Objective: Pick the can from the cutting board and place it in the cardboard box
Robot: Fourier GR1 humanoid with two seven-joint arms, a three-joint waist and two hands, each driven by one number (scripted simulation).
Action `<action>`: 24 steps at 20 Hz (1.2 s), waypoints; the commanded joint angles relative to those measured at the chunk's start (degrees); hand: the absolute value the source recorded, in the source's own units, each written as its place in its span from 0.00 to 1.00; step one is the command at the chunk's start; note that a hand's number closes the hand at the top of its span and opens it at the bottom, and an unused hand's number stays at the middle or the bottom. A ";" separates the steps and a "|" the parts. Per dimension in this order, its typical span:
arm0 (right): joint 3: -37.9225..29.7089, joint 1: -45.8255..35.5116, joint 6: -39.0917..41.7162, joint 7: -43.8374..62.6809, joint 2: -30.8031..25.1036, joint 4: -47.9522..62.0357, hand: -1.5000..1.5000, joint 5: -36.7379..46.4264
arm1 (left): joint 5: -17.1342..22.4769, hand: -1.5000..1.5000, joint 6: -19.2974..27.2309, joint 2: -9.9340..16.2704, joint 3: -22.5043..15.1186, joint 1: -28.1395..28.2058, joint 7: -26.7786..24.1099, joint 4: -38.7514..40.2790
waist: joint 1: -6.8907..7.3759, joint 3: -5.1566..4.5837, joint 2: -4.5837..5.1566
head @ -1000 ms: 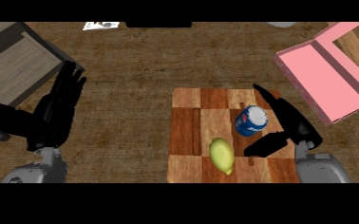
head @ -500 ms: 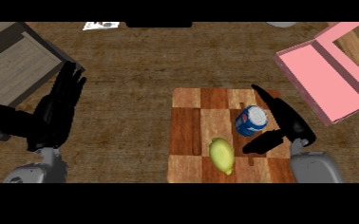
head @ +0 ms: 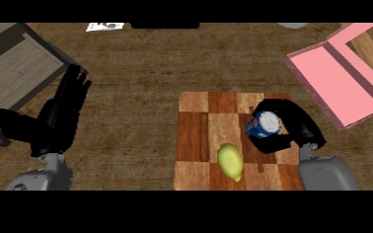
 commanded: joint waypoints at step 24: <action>28.89 -4.29 0.81 10.06 10.54 -28.18 1.00 27.92 | -0.73 0.50 -0.26 -1.42 -0.66 1.54 -1.49 0.21 | -0.75 0.01 -0.24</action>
